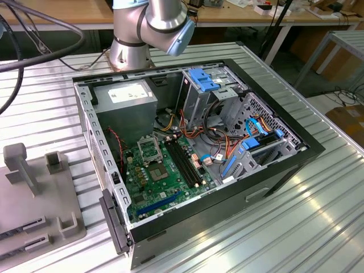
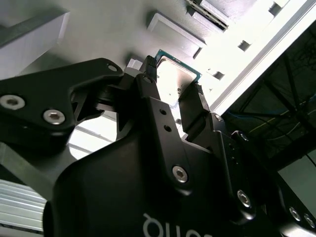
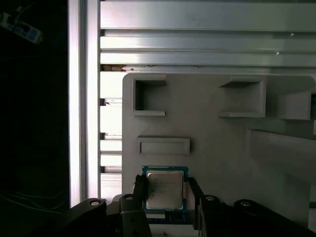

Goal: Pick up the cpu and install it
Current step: 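Pick up the cpu and move it towards the insertion slot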

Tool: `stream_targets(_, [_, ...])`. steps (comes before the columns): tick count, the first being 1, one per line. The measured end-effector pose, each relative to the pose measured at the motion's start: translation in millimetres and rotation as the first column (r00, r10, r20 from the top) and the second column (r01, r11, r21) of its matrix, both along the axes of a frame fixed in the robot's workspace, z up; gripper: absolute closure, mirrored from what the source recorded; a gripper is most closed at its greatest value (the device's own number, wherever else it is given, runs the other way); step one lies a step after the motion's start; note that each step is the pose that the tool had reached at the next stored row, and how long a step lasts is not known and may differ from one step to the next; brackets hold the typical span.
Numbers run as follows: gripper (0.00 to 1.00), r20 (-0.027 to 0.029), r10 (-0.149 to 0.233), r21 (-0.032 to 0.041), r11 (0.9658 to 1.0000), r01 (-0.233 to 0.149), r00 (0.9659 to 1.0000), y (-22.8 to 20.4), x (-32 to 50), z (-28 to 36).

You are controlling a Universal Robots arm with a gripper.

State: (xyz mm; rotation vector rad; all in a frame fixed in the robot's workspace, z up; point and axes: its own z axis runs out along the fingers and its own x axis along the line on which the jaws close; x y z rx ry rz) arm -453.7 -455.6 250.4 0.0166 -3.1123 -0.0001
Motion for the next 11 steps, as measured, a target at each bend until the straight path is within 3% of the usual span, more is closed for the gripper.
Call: stream_targets(11, [0.56, 0.0, 0.0, 0.0, 1.0, 0.0, 1.0, 0.0, 0.0, 8.9])
